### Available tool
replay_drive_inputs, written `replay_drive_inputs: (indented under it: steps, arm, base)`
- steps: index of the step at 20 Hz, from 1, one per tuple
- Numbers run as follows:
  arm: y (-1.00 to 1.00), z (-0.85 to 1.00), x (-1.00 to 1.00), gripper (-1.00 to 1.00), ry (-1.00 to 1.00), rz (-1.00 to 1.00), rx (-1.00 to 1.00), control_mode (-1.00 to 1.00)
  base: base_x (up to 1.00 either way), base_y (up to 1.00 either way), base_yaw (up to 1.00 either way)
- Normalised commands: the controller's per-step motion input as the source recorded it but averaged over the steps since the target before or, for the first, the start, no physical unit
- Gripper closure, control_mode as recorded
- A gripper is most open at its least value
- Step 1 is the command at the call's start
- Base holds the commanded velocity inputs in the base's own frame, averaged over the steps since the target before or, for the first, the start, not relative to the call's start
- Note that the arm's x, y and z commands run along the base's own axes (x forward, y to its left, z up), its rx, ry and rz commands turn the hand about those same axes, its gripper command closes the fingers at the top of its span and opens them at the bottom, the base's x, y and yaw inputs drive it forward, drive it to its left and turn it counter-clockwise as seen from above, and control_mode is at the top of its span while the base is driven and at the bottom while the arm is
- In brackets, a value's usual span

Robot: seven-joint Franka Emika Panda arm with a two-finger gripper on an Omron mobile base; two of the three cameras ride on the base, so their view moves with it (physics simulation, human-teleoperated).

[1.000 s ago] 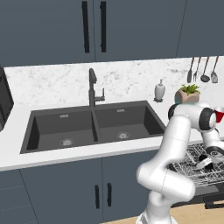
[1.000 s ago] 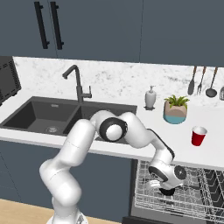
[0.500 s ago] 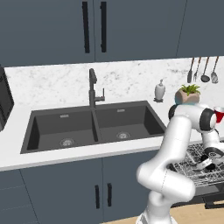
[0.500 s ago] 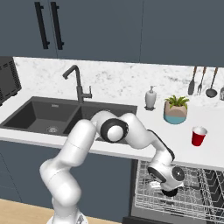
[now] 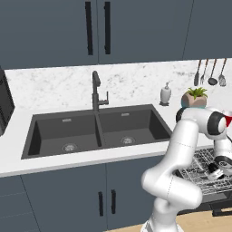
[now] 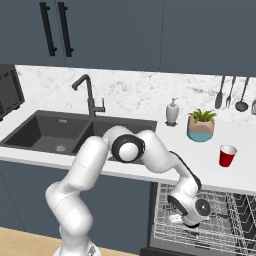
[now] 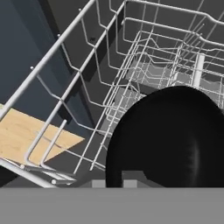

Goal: Pick up the cup and bowl from the counter, place them in the dishwasher, and close the dishwasher door.

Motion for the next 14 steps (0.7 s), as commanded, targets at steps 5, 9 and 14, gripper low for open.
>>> replay_drive_inputs:
  steps: [5, 9, 14]
  arm:
    - [0.00, -0.04, 0.00, 1.00, -0.06, 0.00, 0.00, -1.00]
    - [0.00, -0.12, 0.04, 1.00, 0.00, 0.00, 0.00, -1.00]
    - [0.02, -0.01, 0.19, 1.00, 0.00, 0.00, 0.00, -1.00]
  base:
    - [0.00, 0.00, 0.00]
    - [0.00, 0.00, 0.00]
    - [0.00, 0.00, 0.00]
